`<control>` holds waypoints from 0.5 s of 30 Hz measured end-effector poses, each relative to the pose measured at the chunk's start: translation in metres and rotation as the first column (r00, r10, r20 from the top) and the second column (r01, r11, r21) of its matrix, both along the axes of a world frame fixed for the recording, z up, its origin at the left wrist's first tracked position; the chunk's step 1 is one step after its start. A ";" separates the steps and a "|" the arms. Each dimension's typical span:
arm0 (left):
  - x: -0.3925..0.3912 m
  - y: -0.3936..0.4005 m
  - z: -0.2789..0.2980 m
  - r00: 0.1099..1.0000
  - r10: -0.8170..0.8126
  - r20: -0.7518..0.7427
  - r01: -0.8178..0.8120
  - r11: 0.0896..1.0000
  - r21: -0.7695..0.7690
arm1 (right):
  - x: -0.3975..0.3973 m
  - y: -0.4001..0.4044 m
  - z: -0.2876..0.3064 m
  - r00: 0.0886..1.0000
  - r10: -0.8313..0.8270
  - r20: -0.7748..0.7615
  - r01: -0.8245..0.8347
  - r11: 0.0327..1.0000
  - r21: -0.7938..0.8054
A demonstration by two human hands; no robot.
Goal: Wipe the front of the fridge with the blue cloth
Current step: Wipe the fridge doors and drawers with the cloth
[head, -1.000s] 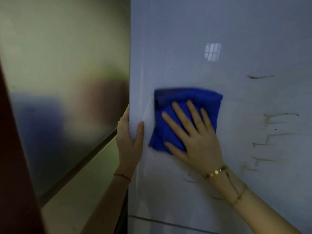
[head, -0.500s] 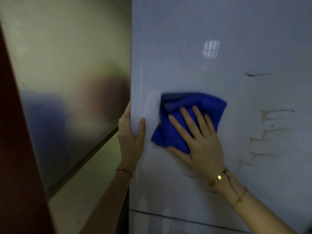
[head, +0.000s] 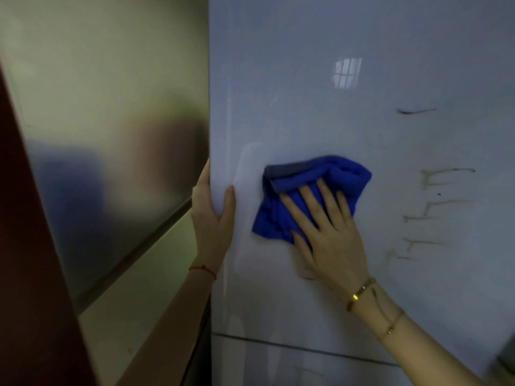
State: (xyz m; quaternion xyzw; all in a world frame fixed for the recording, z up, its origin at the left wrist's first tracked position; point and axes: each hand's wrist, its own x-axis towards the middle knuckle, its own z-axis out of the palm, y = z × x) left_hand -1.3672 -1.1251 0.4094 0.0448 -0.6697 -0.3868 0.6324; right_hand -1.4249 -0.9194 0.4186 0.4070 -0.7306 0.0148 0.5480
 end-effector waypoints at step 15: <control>-0.002 0.000 -0.002 0.999 0.033 0.023 -0.033 0.999 -0.001 | -0.010 0.001 -0.025 0.999 0.035 -0.026 -0.035 0.999 -0.006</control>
